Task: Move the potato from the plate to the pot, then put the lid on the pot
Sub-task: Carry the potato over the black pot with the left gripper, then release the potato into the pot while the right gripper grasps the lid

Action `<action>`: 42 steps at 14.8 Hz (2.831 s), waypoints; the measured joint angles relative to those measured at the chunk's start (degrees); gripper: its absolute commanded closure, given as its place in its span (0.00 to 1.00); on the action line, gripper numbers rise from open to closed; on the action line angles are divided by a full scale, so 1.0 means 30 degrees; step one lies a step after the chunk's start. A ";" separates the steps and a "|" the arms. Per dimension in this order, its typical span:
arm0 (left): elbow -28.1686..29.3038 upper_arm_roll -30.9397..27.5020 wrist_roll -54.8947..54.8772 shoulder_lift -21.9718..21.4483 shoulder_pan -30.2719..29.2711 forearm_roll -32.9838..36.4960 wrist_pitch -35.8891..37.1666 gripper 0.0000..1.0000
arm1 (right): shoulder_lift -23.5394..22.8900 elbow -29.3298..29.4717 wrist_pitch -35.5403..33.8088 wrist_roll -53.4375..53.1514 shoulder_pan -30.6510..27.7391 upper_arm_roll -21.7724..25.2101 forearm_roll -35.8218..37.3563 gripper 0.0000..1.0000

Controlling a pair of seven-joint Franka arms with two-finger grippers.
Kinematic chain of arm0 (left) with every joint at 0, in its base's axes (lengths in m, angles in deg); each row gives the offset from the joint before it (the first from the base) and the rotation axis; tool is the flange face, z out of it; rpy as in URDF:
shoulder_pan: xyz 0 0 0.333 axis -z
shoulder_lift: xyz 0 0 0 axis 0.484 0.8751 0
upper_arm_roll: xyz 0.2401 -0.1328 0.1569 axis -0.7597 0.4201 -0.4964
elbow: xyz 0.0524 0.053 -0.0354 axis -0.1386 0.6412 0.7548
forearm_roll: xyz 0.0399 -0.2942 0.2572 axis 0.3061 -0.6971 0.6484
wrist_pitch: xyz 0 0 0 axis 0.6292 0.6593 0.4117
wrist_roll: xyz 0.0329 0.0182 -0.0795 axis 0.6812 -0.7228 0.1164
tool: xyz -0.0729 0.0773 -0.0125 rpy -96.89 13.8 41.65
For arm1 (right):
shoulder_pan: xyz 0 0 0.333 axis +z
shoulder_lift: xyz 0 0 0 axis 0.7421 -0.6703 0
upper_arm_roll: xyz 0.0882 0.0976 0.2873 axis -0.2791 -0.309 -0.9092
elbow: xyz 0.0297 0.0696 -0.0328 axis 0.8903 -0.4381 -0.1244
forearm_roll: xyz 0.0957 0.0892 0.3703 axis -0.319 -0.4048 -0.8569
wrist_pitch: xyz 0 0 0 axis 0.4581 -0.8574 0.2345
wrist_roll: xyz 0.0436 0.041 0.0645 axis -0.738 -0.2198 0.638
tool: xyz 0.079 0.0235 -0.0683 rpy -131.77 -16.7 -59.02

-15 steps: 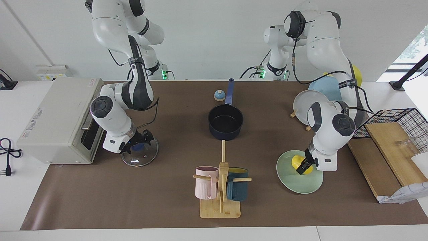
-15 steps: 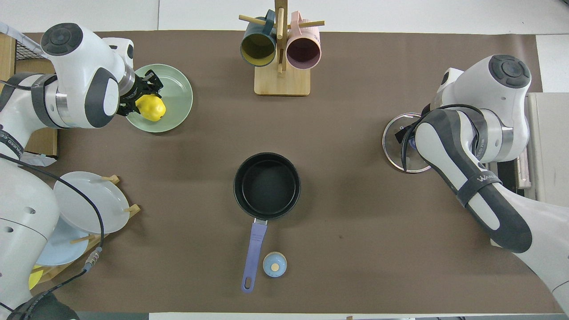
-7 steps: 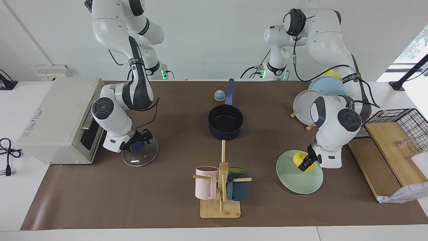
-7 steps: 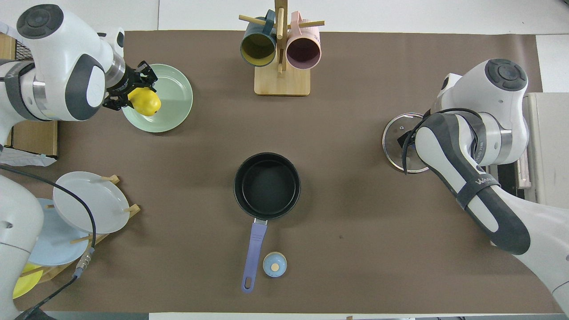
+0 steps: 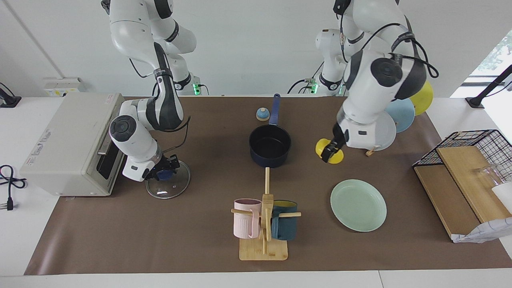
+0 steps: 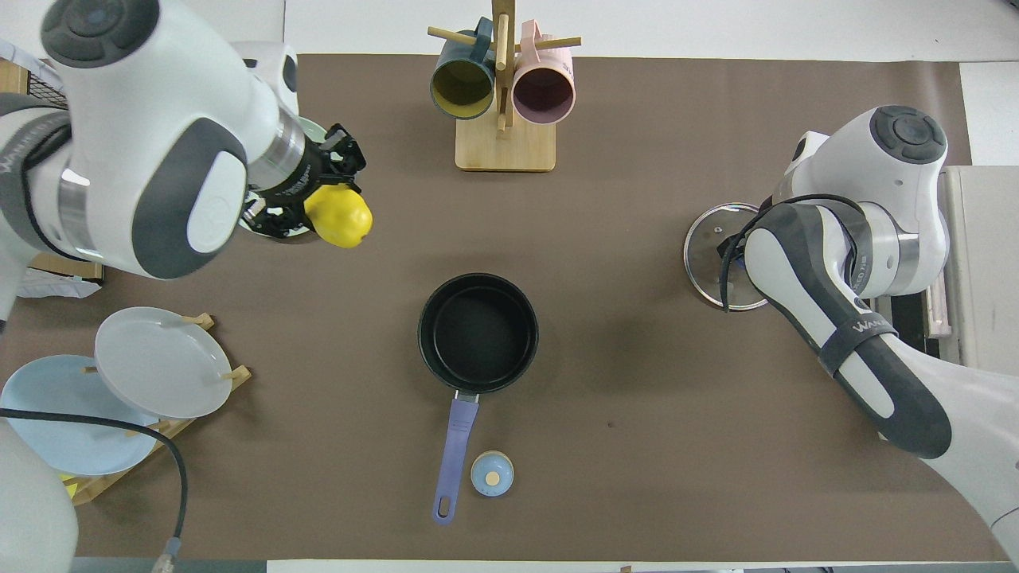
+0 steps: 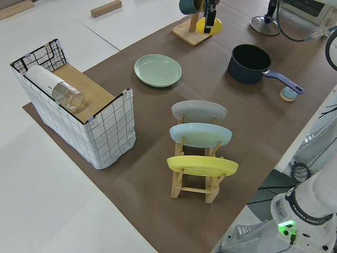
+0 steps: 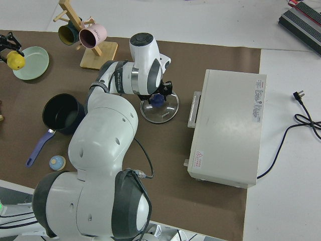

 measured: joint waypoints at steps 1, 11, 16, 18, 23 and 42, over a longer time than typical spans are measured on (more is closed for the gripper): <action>0.0360 0.0019 0.0970 -0.0178 0.0956 -0.0005 -0.0119 1.00 | 0.0026 -0.0004 -0.0003 -0.0043 0.0001 0.0000 0.0000 0.51; 0.9126 -0.0003 0.3806 -0.2267 0.5527 -0.0079 -0.8364 1.00 | 0.0469 0.1063 -0.1830 -0.0069 0.0044 -0.0012 0.0009 1.00; 1.0694 -0.0040 0.3990 -0.2220 0.6024 -0.0104 -0.9593 1.00 | 0.1836 0.2474 -0.5132 -0.0075 0.0176 -0.0310 -0.0012 1.00; 1.0914 -0.0057 0.4112 -0.2120 0.6133 -0.0104 -0.9647 1.00 | 0.2104 0.3094 -0.6331 -0.0602 0.0197 -0.0713 -0.0018 1.00; 1.2016 -0.0059 0.4199 -0.1652 0.6438 -0.0108 -1.1363 0.92 | 0.2603 0.4228 -0.8433 -0.1952 0.0285 -0.2236 -0.0019 1.00; 0.9204 -0.0638 0.1810 -0.3821 0.4792 -0.0108 -0.5801 0.00 | 0.2753 0.5033 -0.9034 -0.4709 0.0333 -0.3845 -0.0032 1.00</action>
